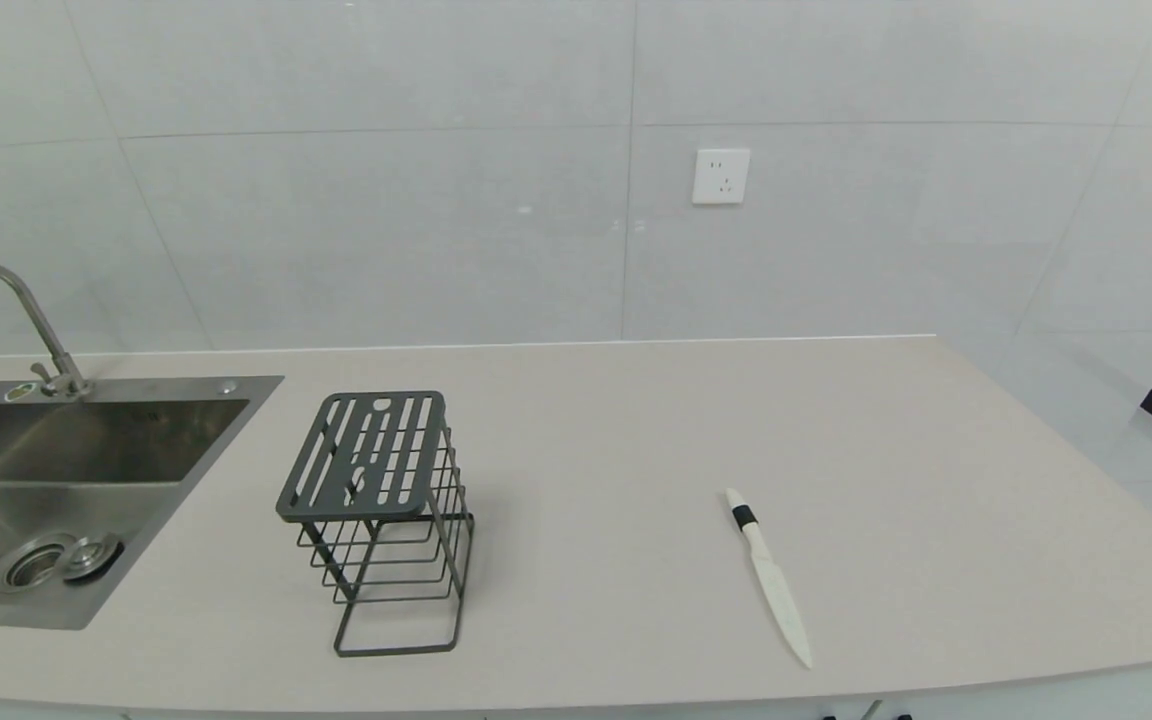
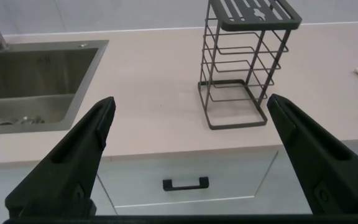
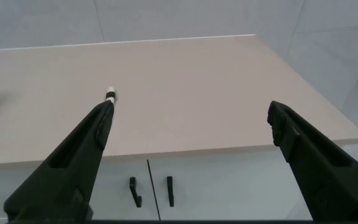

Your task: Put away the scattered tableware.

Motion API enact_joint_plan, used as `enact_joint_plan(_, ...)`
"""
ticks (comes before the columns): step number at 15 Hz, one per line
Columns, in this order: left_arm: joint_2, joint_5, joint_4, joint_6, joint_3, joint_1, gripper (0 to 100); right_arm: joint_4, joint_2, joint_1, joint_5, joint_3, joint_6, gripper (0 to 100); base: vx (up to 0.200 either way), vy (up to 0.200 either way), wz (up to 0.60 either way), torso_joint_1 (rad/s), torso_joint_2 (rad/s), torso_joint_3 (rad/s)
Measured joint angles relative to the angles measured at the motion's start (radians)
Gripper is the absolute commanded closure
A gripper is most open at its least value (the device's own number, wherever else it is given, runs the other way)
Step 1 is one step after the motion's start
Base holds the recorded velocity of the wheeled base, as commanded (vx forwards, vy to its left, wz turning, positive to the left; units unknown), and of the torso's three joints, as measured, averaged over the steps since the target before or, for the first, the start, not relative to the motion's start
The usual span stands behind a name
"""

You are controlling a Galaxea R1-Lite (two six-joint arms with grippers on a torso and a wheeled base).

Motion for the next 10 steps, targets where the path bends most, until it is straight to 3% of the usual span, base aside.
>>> enact_joint_plan(4,0.000,0.000,-0.001,-0.002,0.000,0.000,0,0.000,0.000,0.000,0.000,0.000,0.000,0,0.000,0.000,0.00,0.291,-0.08,0.209)
enact_joint_plan(10,0.000,-0.004,-0.001,-0.014,0.000,0.000,0,-0.001,0.000,0.000,0.004,0.000,-0.004,0,0.000,0.000,0.00,0.028,-0.01,0.019)
